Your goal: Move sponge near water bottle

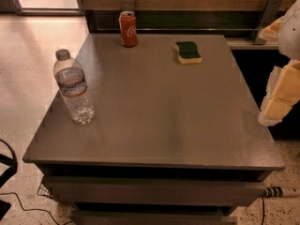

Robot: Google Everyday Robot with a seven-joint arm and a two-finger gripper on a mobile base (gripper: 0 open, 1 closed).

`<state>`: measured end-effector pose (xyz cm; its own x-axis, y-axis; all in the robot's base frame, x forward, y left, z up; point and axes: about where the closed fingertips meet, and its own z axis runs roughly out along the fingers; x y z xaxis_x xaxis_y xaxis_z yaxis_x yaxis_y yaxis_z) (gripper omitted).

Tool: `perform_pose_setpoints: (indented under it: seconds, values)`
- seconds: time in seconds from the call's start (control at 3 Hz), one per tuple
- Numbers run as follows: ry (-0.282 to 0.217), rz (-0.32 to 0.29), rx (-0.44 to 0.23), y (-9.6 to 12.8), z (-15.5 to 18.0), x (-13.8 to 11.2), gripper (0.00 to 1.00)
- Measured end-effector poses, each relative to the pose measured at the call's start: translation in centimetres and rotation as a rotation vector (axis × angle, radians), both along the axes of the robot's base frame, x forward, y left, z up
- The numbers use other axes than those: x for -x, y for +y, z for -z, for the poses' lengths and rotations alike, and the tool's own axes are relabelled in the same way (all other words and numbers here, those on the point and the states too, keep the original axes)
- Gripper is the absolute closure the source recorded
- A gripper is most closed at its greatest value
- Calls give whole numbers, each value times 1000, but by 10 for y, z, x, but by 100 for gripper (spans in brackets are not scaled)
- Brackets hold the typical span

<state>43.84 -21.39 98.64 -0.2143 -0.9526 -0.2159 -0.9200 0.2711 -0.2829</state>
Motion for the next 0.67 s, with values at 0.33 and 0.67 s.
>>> perform_pose_setpoints:
  seconds: [0.33,0.67]
  values:
    - [0,0,0,0,0,0,0]
    - [-22,6,-33,-1,-5,-9,0]
